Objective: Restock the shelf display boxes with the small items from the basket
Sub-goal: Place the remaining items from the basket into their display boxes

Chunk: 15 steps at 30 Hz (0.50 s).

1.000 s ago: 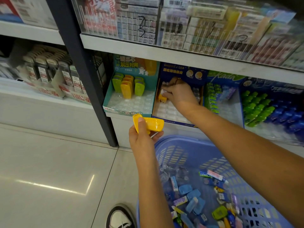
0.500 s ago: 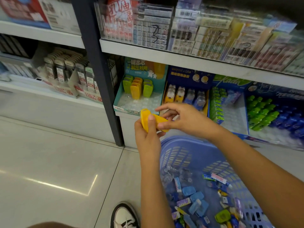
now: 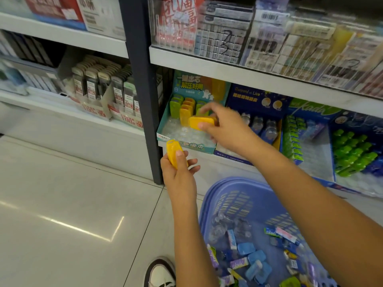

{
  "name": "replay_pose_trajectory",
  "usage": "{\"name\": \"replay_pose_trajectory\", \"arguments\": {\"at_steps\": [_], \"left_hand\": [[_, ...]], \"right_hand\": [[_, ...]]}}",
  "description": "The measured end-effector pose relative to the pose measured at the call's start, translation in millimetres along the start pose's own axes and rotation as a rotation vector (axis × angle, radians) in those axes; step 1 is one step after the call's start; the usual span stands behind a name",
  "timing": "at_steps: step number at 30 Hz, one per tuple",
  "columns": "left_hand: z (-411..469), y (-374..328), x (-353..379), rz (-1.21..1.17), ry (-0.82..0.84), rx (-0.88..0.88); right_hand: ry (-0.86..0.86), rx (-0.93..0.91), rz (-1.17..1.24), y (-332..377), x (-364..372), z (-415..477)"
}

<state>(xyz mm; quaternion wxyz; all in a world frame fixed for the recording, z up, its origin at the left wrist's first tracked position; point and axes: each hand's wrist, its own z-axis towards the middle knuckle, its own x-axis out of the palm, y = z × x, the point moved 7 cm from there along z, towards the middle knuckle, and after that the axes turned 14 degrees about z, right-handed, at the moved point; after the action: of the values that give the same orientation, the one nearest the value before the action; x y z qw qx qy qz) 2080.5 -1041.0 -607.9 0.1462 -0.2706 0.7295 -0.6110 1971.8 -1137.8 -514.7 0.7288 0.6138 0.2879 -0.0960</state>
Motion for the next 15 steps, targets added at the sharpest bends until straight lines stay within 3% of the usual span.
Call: {"name": "replay_pose_trajectory", "arguments": {"at_steps": [3, 15], "left_hand": [[3.9, 8.9, -3.9, -0.017, -0.016, -0.047], [7.1, 11.0, -1.7, -0.003, 0.035, -0.04]], "right_hand": [[-0.173, -0.111, -0.041, 5.2, -1.7, 22.9], [-0.072, -0.211, -0.198, -7.3, 36.2, 40.9]]}}
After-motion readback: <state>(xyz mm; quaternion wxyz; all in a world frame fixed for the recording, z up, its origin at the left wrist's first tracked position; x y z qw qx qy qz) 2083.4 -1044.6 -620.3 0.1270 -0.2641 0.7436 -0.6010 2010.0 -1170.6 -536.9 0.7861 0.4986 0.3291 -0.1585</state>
